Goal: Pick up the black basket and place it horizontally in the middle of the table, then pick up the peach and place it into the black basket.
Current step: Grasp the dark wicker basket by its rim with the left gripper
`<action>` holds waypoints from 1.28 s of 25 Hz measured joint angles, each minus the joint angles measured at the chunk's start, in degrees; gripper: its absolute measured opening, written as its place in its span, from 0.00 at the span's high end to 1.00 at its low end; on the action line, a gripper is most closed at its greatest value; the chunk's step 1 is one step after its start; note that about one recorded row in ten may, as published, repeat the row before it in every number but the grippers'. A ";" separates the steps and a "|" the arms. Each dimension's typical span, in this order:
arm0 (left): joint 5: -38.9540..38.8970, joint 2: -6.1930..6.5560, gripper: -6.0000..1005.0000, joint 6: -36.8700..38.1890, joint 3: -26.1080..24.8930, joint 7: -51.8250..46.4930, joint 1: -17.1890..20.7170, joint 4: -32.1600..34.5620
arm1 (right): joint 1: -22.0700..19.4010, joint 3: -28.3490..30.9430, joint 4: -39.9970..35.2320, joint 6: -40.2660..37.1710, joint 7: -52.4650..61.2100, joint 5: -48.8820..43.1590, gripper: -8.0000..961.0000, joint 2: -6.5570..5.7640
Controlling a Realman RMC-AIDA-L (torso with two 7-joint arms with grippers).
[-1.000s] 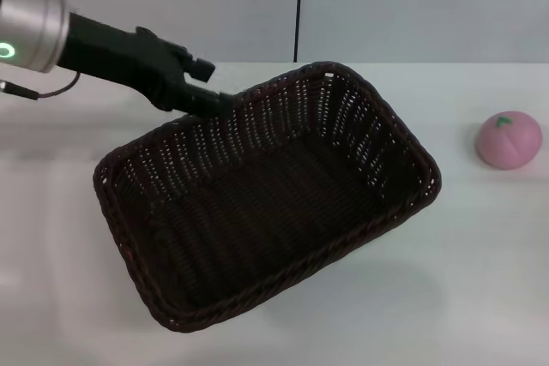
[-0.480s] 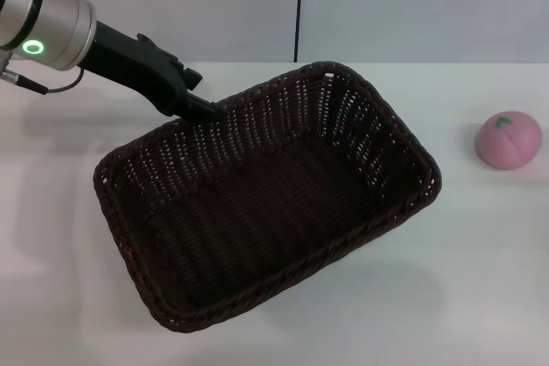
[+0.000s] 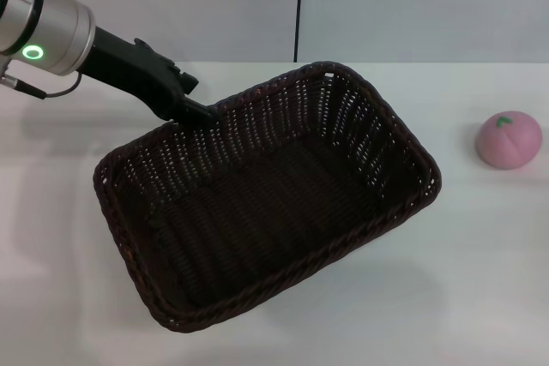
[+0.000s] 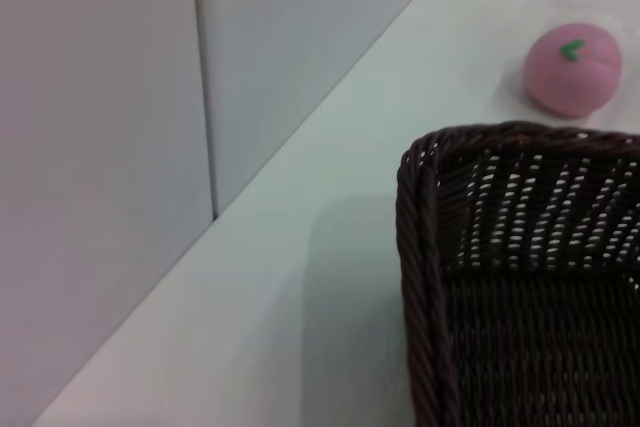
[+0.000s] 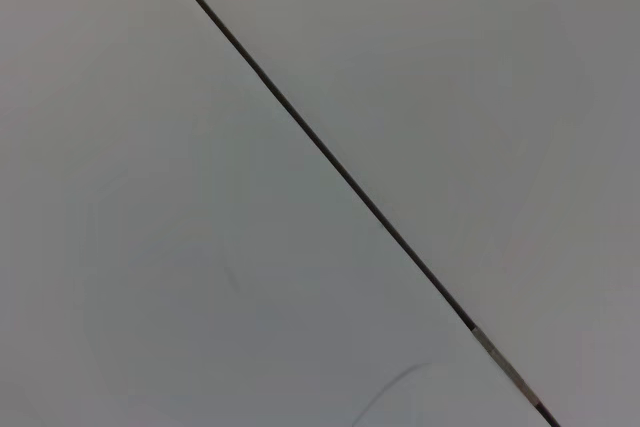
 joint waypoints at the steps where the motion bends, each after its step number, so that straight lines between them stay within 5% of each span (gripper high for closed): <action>1: 0.00 0.00 0.34 0.00 0.00 0.00 0.00 0.00 | 0.00 0.00 0.00 0.00 0.00 0.00 0.37 0.00; 26: 10.37 0.00 0.35 3.36 0.60 -0.08 -0.44 -1.53 | 0.22 0.00 0.09 1.35 0.03 0.00 0.37 -0.06; 32: 11.59 0.00 0.44 3.70 2.46 0.15 -0.45 -1.50 | 0.24 0.00 0.09 1.39 0.03 0.00 0.37 -0.07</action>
